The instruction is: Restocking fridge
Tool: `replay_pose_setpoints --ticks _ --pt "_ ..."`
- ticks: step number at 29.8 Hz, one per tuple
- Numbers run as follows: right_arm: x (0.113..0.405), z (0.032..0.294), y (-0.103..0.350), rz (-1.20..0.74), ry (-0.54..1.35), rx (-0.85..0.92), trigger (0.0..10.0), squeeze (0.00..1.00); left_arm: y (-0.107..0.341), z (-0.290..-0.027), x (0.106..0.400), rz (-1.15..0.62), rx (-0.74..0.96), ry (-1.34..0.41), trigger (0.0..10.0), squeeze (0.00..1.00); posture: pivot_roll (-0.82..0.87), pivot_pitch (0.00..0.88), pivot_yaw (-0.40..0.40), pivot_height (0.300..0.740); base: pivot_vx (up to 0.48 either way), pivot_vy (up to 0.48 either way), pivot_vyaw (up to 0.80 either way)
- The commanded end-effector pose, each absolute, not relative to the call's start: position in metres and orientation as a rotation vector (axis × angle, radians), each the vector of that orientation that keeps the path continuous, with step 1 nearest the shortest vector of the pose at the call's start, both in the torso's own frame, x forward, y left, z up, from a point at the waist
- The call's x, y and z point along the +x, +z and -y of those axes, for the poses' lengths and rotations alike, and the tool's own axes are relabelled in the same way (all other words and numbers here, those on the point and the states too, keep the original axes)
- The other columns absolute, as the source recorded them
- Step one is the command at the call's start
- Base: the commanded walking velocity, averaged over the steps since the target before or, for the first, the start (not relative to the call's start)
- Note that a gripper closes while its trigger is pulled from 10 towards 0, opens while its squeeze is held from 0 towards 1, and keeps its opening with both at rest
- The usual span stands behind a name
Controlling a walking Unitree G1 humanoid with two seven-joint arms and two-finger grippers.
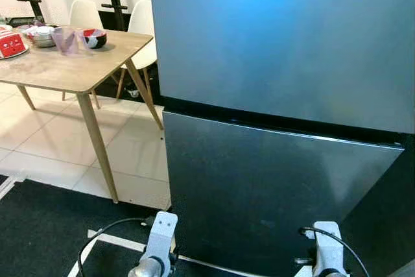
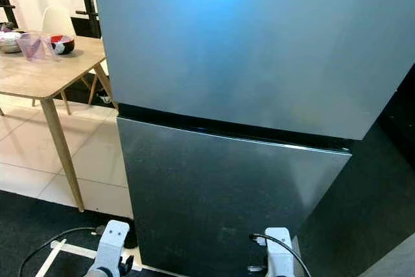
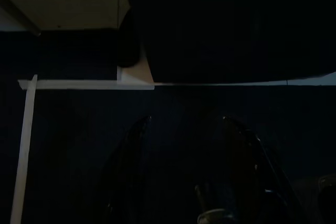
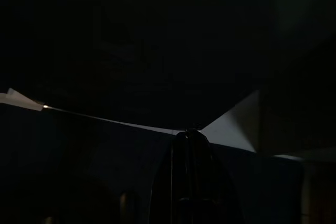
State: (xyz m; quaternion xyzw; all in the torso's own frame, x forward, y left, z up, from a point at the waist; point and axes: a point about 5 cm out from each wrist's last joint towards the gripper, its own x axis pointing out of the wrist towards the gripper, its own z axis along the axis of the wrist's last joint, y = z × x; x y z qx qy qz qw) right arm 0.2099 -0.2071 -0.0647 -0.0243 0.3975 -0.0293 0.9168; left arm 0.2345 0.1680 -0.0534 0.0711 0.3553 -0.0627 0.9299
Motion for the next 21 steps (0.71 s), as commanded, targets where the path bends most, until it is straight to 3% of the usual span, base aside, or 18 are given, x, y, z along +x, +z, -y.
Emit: replay_pose_setpoints --ticks 1,9,21 --pt "0.210 0.208 -0.065 -0.811 -0.069 -0.045 10.0 0.00 -0.053 -0.172 0.234 -0.724 0.152 -0.120 10.0 0.00 -0.05 0.000 -0.041 0.740 0.000 0.000 0.00" --pt "0.212 0.200 -0.065 -0.802 -0.080 -0.020 10.0 0.00 -0.051 -0.183 0.236 -0.728 0.159 -0.099 10.0 0.00 -0.05 0.000 0.011 0.740 0.000 0.000 0.00" --pt "0.215 0.207 -0.062 -0.794 -0.099 -0.010 10.0 0.00 -0.048 -0.179 0.241 -0.729 0.219 -0.148 10.0 0.00 -0.04 0.000 -0.020 0.740 0.000 0.000 0.00"
